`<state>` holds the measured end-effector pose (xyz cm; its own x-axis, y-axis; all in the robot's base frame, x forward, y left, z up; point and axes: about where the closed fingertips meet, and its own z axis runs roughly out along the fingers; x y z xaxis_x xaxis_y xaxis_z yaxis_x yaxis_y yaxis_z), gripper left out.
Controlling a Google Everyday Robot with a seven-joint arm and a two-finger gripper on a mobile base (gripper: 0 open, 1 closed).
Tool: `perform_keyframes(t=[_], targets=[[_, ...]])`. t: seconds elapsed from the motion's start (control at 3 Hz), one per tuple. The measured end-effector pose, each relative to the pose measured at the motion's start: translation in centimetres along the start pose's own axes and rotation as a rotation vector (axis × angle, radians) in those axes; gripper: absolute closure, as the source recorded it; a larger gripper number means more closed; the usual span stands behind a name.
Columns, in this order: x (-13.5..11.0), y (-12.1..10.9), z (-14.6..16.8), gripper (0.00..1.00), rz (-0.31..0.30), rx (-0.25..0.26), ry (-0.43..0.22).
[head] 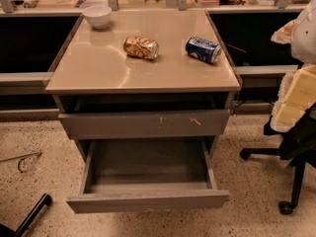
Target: Close middle drawer
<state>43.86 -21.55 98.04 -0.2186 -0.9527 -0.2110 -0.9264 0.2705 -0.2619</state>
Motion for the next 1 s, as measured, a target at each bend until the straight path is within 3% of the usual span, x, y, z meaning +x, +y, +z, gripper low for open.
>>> perform_keyframes(t=[0.33,0.67,1.0], targets=[[0.0,0.0,0.0,0.0,0.0,0.0,0.0],[-0.9,0.8,1.9,0.0,-0.04,-0.03,0.005],[-0.4,3.2,7.9,0.0,-0.052,-0.152,-0.035]])
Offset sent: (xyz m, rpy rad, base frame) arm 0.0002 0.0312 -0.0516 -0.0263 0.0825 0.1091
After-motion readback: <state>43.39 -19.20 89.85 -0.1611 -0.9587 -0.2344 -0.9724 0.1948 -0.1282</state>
